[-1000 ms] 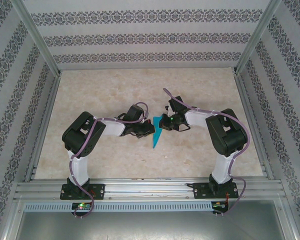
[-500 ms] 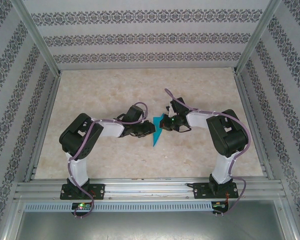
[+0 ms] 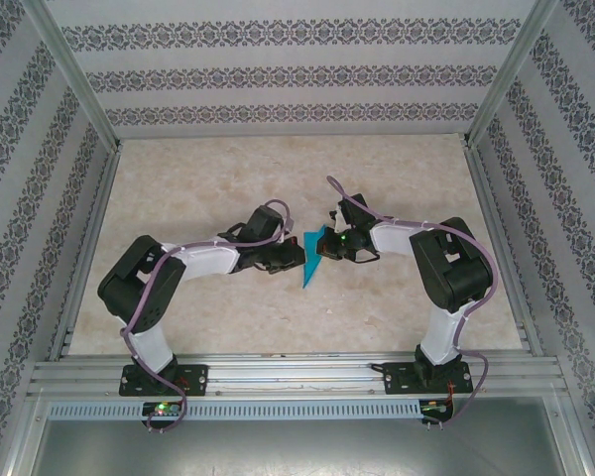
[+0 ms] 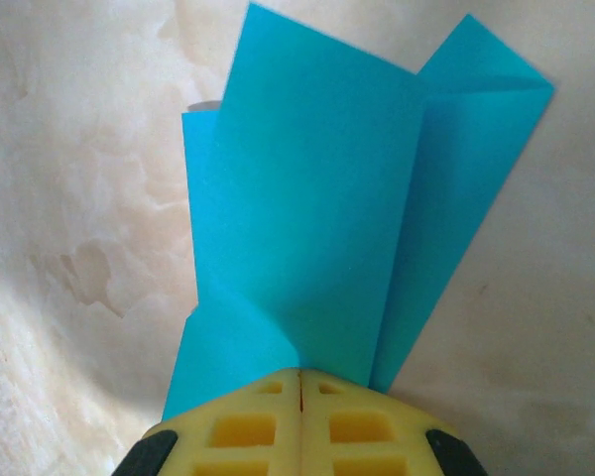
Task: Fold a paper plane with a square sheet of paper (fold left side to right side)
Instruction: Fold the wing for the fifth time at the center of the table.
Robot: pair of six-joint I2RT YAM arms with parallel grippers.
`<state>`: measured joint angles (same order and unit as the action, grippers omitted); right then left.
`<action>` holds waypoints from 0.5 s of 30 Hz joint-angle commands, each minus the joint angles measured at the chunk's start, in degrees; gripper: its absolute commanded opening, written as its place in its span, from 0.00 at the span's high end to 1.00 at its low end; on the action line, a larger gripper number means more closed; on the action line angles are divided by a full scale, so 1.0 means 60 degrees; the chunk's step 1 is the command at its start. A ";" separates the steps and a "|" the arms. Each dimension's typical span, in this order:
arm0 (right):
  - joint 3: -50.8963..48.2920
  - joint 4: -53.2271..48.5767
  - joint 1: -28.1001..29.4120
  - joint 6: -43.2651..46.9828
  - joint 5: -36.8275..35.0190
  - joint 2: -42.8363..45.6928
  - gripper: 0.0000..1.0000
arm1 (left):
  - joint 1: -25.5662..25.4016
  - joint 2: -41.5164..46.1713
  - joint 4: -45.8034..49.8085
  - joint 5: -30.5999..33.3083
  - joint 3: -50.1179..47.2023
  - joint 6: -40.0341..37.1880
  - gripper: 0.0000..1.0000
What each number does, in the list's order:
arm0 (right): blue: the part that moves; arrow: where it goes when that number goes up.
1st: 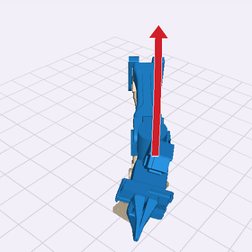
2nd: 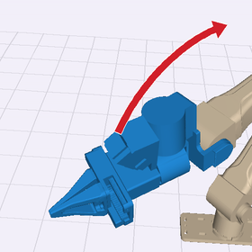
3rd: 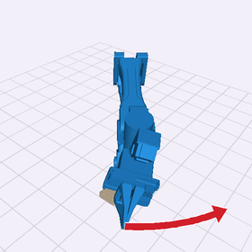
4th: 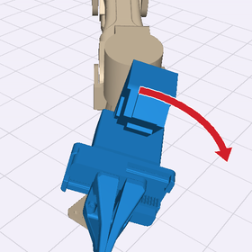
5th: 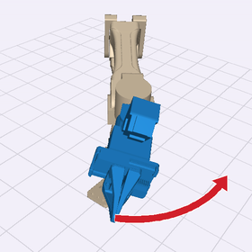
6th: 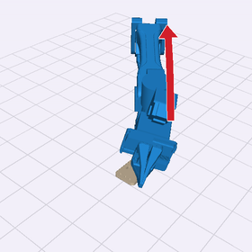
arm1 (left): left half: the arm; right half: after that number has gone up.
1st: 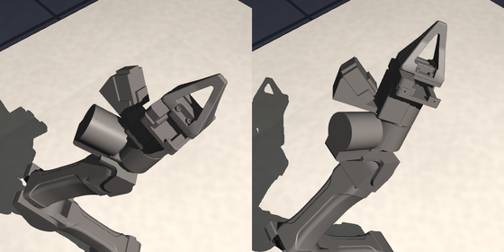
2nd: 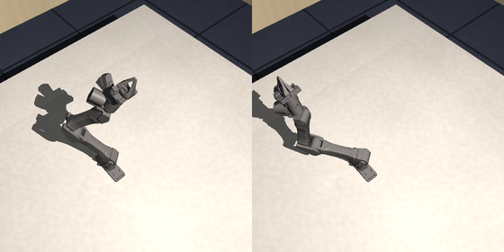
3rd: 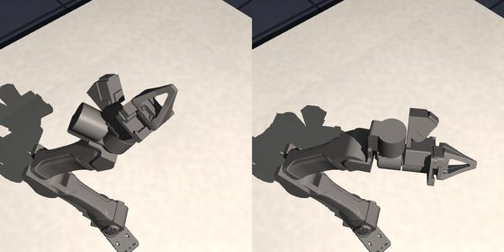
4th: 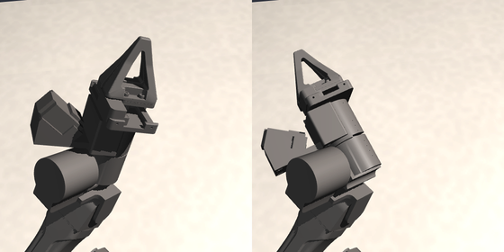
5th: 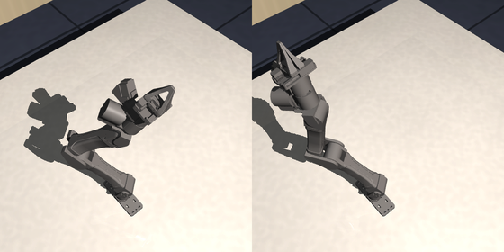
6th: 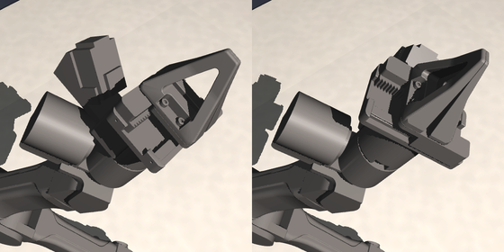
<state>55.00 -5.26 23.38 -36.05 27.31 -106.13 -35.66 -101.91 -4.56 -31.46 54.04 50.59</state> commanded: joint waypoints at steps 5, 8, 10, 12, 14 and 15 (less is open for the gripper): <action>-0.0255 -0.0868 0.0000 0.0012 -0.0421 -0.0167 0.99 | -0.0209 -0.0563 -0.0470 -0.0586 0.0347 0.0328 0.96; -0.0233 -0.0883 0.0000 0.0017 -0.0436 -0.0185 0.99 | -0.0209 -0.0625 -0.0449 -0.0586 0.0362 0.0299 0.96; -0.0235 -0.0897 0.0014 0.0018 -0.0450 -0.0198 1.00 | -0.0204 -0.0702 -0.0471 -0.0584 0.0353 0.0313 0.96; -0.0232 -0.0913 0.0015 0.0028 -0.0479 -0.0198 0.99 | -0.0212 -0.0806 -0.0484 -0.0536 0.0298 0.0328 0.97; -0.0230 -0.0950 0.0013 0.0032 -0.0479 -0.0198 0.99 | -0.0217 -0.0910 -0.0569 -0.0542 0.0275 0.0341 0.97; -0.0233 -0.0943 0.0015 0.0046 -0.0490 -0.0191 0.99 | -0.0223 -0.0956 -0.0590 -0.0542 0.0257 0.0343 0.97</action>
<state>55.00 -5.28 23.40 -36.03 27.29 -106.13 -36.40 -106.19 -6.31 -34.11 54.78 51.48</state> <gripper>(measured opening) 0.043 0.045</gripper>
